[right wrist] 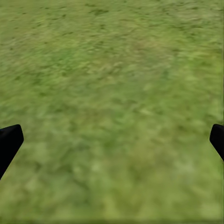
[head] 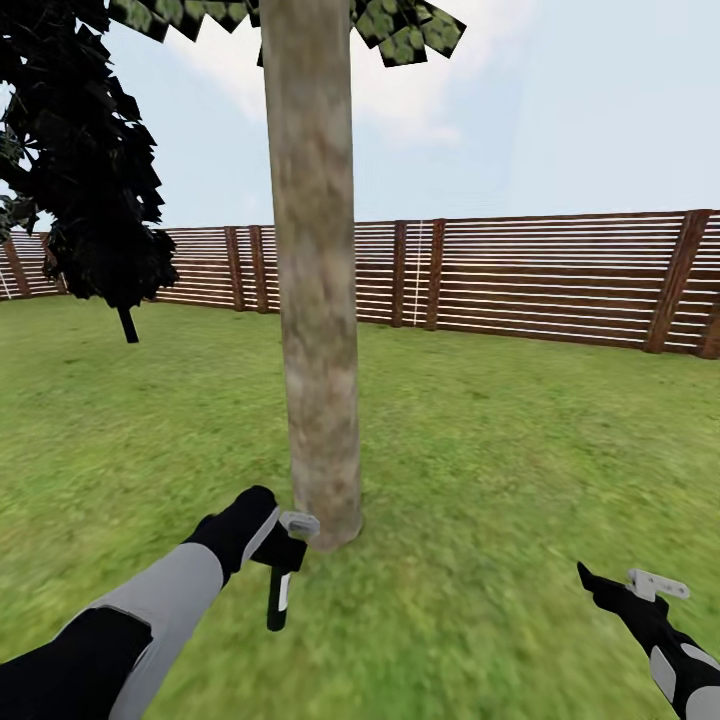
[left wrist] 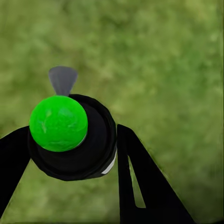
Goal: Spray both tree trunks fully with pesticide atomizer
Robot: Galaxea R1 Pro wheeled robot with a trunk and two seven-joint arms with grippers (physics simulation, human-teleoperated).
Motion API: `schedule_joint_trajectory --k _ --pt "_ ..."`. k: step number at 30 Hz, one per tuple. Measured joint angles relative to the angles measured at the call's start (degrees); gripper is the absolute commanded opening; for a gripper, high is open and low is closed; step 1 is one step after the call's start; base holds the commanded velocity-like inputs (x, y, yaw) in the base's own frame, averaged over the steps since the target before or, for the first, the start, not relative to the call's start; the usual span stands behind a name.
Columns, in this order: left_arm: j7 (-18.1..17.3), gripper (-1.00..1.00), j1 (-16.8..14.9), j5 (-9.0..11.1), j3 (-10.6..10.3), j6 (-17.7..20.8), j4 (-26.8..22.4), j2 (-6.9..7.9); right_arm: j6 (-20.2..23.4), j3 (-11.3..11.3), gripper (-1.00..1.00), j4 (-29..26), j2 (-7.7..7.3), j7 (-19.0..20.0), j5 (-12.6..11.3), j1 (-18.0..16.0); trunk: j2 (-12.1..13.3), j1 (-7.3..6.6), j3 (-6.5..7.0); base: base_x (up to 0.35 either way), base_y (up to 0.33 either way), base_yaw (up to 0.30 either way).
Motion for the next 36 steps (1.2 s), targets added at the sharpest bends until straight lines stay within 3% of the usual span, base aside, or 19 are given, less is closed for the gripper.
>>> schedule_joint_trajectory --k 26,36 --pt "-0.2 -1.00 0.0 0.1 -1.5 1.5 0.3 0.03 0.0 0.0 1.00 0.0 0.00 -0.1 0.0 0.0 0.0 0.00 0.00 0.100 0.022 -0.031" --pt "-0.2 -1.00 0.1 0.0 -1.6 1.4 4.4 0.03 0.0 0.0 1.00 0.0 0.00 -0.1 0.0 0.0 0.0 0.00 0.00 0.009 0.000 0.000"
